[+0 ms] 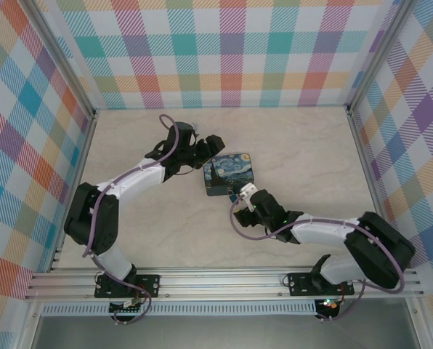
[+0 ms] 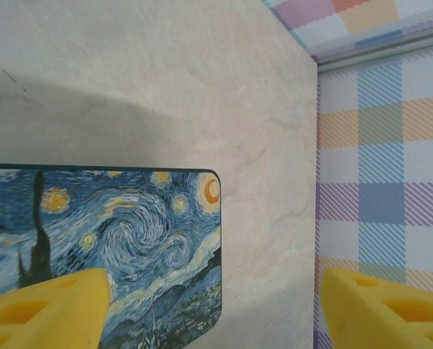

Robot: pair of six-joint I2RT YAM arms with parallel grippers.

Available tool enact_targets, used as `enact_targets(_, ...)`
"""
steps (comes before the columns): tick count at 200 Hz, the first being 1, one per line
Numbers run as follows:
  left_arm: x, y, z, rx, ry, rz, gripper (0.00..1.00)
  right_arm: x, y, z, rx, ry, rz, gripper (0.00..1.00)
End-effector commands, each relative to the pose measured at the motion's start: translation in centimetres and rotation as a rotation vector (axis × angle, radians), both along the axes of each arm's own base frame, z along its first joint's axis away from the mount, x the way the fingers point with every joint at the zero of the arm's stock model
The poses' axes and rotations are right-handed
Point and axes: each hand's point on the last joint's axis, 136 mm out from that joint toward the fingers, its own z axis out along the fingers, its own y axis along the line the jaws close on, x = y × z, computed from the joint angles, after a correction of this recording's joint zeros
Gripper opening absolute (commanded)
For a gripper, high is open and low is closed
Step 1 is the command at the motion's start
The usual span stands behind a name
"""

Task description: Unlock the padlock with the key

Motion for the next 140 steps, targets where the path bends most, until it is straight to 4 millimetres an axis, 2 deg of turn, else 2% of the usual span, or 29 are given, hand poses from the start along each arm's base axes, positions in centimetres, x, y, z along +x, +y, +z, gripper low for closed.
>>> enact_targets(1, 0.4, -2.1, 1.0, -0.053, -0.013, -0.059, 0.76, 1.9, 1.7, 1.3, -0.009, -0.129, -0.007, 0.83)
enact_targets(60, 1.2, -3.5, -1.6, -0.07, 0.042, -0.086, 0.75, 3.9, 3.8, -0.4, -0.044, -0.137, -0.017, 0.76)
enact_targets(140, 1.5, -3.4, -4.1, -0.044, 0.082, -0.067, 0.75, 4.9, 2.9, -2.2, -0.103, -0.153, -0.088, 0.65)
